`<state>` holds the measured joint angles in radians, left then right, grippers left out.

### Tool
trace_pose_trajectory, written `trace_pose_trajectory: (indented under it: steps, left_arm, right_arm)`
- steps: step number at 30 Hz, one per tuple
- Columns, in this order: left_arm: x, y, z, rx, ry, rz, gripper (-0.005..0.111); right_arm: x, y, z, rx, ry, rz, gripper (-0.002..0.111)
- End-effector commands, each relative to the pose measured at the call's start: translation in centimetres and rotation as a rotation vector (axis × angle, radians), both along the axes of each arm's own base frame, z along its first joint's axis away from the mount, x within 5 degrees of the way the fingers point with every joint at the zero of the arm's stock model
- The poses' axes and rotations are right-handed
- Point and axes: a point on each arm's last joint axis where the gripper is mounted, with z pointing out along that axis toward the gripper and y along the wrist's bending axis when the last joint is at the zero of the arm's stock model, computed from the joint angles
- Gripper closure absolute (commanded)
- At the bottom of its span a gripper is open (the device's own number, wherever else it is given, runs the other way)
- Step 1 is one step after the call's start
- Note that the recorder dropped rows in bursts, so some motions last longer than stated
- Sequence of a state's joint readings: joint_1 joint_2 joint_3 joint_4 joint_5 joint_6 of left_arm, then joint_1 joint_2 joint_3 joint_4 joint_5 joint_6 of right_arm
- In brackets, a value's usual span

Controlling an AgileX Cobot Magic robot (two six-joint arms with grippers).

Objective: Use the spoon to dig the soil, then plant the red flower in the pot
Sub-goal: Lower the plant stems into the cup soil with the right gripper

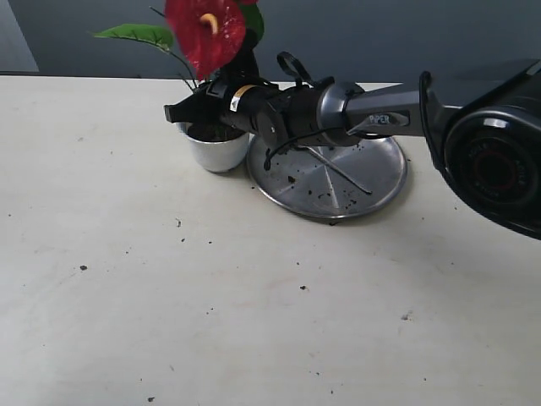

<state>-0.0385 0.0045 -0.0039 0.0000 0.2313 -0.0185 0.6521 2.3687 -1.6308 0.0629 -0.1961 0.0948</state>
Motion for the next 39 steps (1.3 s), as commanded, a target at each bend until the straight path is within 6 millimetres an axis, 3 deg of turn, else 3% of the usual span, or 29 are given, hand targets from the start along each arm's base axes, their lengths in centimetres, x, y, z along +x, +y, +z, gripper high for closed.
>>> trace_pose_trajectory:
  steps: [1, 10, 31, 39]
  left_arm:
    - [0.0, 0.0, -0.1, -0.007, 0.000, -0.005, 0.106]
    - [0.0, 0.0, -0.1, -0.007, 0.000, -0.005, 0.106]
    - [0.0, 0.0, -0.1, -0.007, 0.000, -0.005, 0.106]
    - [0.0, 0.0, -0.1, -0.007, 0.000, -0.005, 0.106]
  right_arm:
    - [-2.4, -1.4, -6.4, -0.200, 0.326, -0.003, 0.087]
    - [-2.2, -1.2, -4.0, -0.175, 0.294, -0.001, 0.086]
    - [-2.4, -1.3, -4.2, -0.203, 0.308, 0.010, 0.086]
    - [-2.4, -1.3, -3.6, -0.196, 0.299, 0.010, 0.057]
